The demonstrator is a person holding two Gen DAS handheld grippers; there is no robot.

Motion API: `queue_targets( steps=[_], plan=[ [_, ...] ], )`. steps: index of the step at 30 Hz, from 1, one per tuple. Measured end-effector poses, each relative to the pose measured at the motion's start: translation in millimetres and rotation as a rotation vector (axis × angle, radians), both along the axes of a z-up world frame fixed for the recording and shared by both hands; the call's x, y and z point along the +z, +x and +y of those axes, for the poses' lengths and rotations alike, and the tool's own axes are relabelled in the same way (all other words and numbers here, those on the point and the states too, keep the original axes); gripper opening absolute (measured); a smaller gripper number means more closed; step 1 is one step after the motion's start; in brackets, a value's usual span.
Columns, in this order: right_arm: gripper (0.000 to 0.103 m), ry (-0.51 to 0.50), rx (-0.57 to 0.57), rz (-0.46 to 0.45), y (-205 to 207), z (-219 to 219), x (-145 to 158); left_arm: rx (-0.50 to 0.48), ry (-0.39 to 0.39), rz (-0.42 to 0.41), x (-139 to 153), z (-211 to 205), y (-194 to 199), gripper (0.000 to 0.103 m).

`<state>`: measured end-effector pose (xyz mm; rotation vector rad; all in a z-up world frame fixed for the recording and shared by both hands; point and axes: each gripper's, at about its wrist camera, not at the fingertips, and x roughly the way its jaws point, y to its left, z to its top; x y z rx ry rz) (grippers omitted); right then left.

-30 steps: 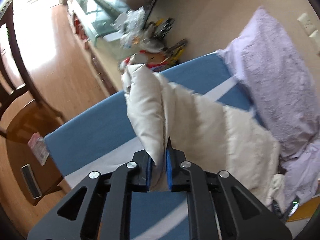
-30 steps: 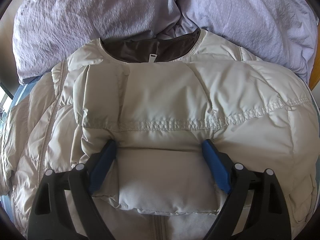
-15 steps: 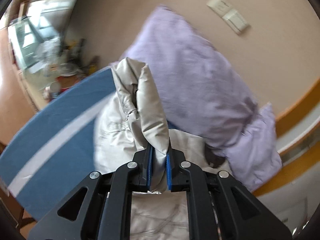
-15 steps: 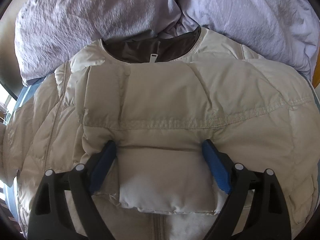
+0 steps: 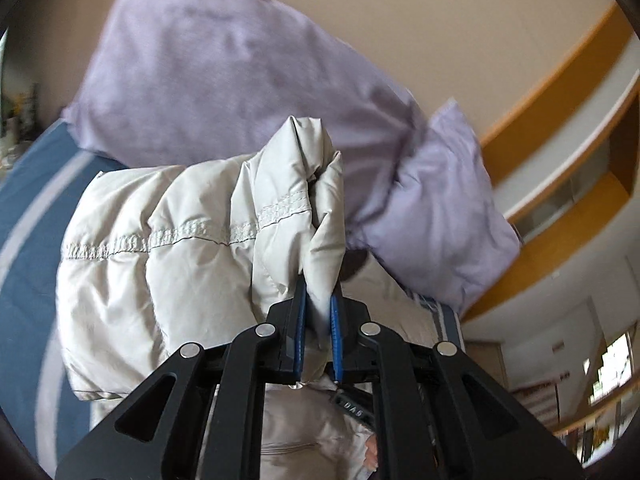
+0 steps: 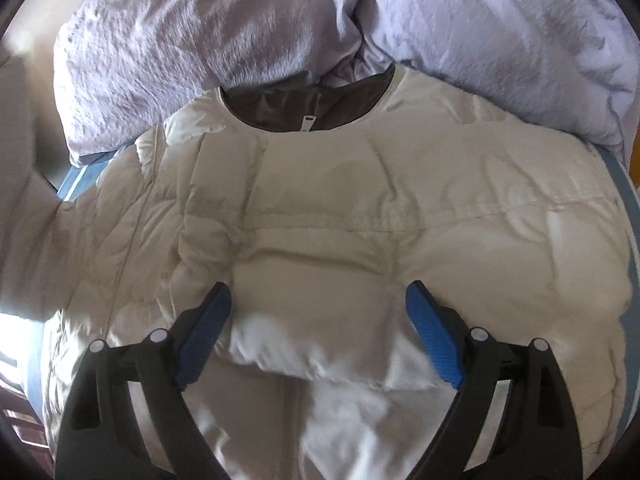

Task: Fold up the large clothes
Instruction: 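Fold the held sleeve across the jacket front with the left gripper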

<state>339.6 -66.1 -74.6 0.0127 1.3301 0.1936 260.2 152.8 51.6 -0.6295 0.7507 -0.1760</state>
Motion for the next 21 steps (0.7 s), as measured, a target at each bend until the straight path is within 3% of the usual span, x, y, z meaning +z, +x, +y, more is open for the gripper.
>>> queue_targets(
  steps=[12, 16, 21],
  plan=[
    [0.089, -0.045, -0.059, -0.055, -19.8, -41.2, 22.6, -0.225, 0.056, 0.089, -46.4, -101.0, 49.4, 0.000],
    [0.089, -0.047, -0.078, -0.054, -22.8, -49.3, 26.2, -0.216, 0.088, 0.198, -77.6, -111.4, 60.7, 0.000],
    [0.089, -0.007, -0.080, -0.049, -21.6, -48.2, 31.3, -0.177, 0.133, 0.275, -97.9, -98.4, 62.1, 0.000]
  ],
)
